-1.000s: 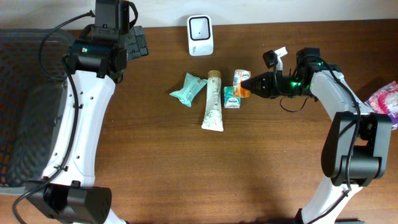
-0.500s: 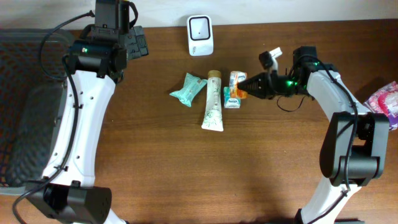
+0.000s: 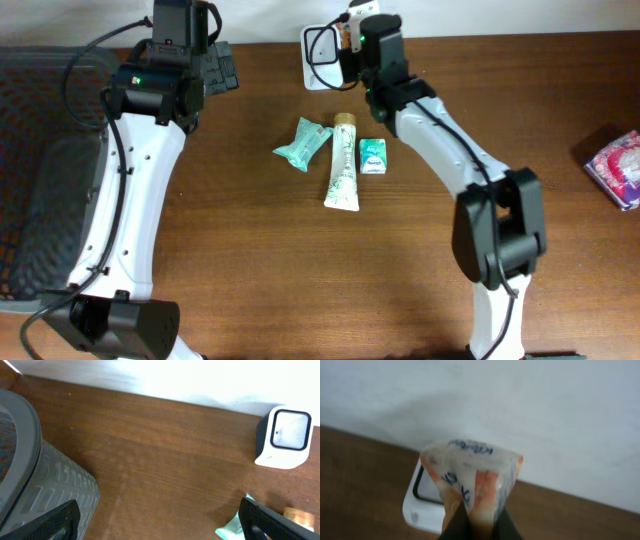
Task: Scan the item barcode
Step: 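Lift the orange pack and present it to the white scanner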
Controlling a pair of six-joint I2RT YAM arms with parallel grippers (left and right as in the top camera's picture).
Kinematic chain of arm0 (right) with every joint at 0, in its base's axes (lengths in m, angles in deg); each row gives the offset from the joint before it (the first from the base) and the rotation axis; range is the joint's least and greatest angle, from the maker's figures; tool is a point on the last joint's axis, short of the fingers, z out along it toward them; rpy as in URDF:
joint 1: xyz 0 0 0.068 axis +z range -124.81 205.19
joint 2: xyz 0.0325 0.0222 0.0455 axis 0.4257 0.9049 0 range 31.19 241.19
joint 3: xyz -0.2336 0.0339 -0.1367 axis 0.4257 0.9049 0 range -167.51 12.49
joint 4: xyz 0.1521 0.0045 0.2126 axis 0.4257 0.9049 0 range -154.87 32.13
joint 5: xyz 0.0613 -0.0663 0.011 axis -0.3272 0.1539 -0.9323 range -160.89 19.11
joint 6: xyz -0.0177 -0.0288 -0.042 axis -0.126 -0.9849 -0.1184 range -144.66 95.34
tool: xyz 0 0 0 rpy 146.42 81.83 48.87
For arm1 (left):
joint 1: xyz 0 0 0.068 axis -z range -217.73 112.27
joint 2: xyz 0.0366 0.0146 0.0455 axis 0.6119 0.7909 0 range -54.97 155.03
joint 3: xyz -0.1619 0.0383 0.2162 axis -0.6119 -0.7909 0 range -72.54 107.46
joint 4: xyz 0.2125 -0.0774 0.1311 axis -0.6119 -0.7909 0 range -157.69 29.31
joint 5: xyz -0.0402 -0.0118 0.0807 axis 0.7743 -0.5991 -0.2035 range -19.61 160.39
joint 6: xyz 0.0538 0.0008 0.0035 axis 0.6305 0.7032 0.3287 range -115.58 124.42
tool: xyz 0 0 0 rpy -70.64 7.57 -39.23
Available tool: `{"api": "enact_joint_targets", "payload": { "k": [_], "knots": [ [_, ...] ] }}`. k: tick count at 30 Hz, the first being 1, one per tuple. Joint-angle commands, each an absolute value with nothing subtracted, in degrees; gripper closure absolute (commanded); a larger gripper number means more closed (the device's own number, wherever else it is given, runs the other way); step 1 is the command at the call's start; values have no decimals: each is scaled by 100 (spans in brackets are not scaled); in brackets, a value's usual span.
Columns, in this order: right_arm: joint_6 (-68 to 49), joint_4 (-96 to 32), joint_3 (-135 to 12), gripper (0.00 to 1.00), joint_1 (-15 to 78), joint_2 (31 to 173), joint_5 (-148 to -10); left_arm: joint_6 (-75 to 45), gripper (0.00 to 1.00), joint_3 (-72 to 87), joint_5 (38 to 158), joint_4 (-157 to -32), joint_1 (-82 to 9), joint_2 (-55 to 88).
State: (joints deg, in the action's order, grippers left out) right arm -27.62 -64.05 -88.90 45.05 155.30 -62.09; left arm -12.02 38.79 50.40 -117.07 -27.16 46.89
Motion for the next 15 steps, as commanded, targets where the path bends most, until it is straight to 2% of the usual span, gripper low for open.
{"api": "enact_joint_targets", "payload": {
  "k": [1,5,7,12,15],
  "knots": [
    [-2373,-7111,-8968,96,4426,15644,-5991,-1135,1,3903,5000,-11694,-2742,4689],
    [-2636,-7057,-10105,96,4337,15996,-6100,-1135,1,3903,5000,-11694,-2740,4689],
    [-2891,-6530,-10566,94,4306,16531,-6100,-1135,1,3903,5000,-11694,-2742,4689],
    [-4209,-6165,-10651,95,4474,17108,-5770,-1135,1,3903,5000,-11694,-2740,4689],
    [-4218,-6110,-10651,96,4472,17108,-5691,-1135,1,3903,5000,-11694,-2740,4689]
  ]
}}
